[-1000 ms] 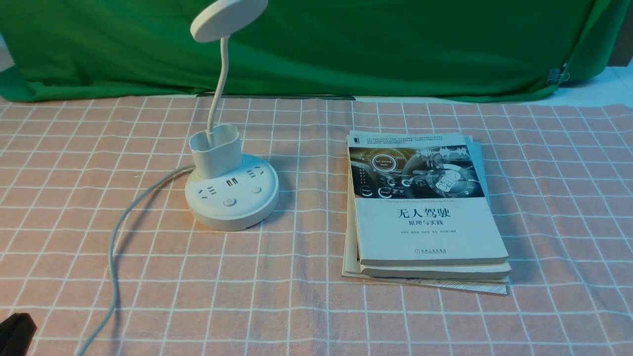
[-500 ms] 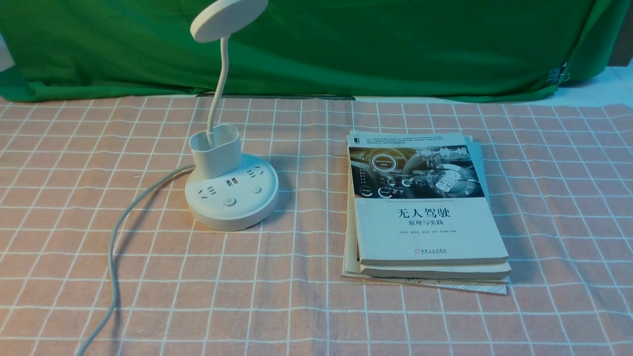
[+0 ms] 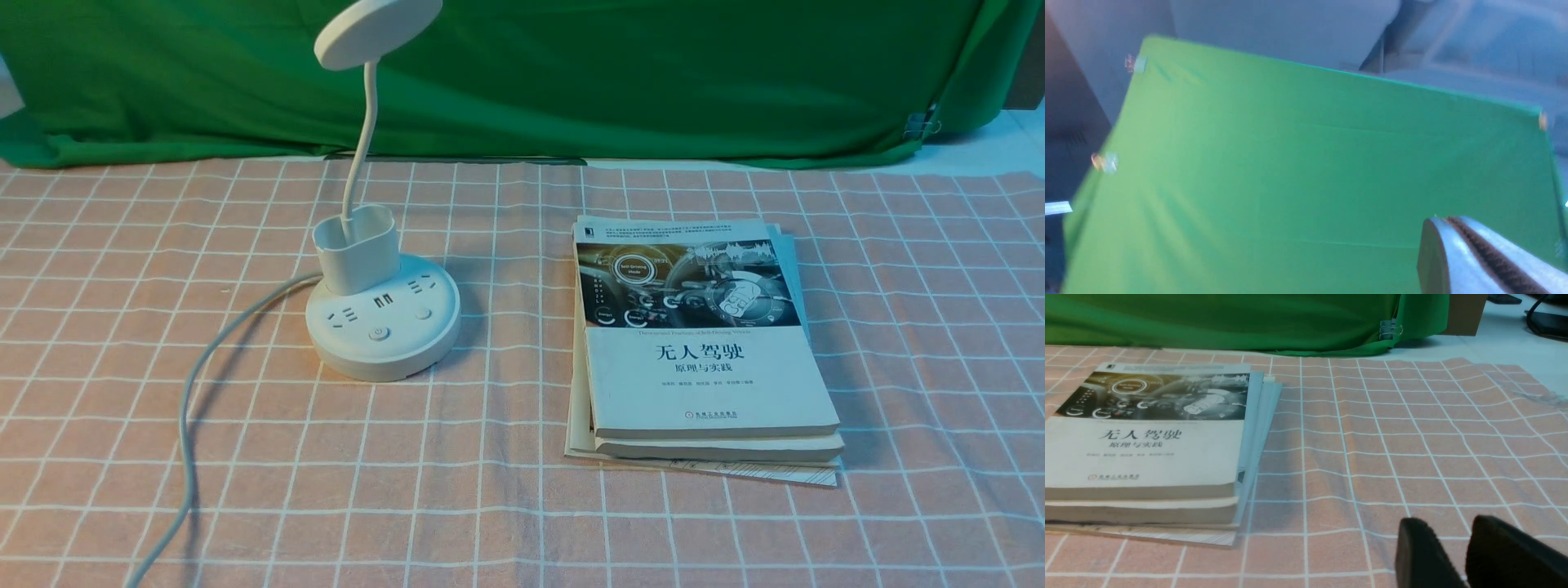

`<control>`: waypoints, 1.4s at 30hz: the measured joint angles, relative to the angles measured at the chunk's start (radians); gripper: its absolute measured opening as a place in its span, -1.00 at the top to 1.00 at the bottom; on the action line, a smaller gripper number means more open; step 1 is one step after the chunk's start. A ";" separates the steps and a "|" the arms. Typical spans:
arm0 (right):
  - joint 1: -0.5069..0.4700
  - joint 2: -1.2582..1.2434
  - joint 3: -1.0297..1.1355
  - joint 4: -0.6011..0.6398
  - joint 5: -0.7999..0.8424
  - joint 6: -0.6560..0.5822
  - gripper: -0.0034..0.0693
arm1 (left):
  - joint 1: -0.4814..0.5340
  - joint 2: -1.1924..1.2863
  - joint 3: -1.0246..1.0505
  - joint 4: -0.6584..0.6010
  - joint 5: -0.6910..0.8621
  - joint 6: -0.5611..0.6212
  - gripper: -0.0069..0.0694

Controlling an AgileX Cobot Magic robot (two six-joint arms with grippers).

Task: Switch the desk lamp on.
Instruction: Use the left arm to press the button switch on the lamp holder

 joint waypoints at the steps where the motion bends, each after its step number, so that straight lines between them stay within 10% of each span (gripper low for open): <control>1: 0.000 0.000 0.000 0.000 0.000 0.000 0.24 | 0.000 0.002 -0.049 -0.003 0.079 -0.020 0.81; 8: 0.000 0.000 0.000 0.000 0.000 0.000 0.25 | 0.000 0.324 -0.441 0.018 0.814 -0.043 0.81; 16: 0.000 0.000 0.000 0.000 0.001 0.000 0.25 | 0.000 0.752 -0.468 -0.107 0.926 -0.034 0.81; 25: 0.000 0.000 0.000 0.000 0.000 0.000 0.25 | -0.126 1.279 -0.681 -0.704 1.072 0.551 0.81; 35: 0.000 0.000 0.000 0.000 0.000 0.000 0.25 | -0.305 1.720 -1.117 -0.259 1.154 0.276 0.81; 42: 0.000 0.000 0.000 0.000 0.000 0.000 0.25 | -0.307 1.833 -1.210 -0.167 1.186 0.232 0.81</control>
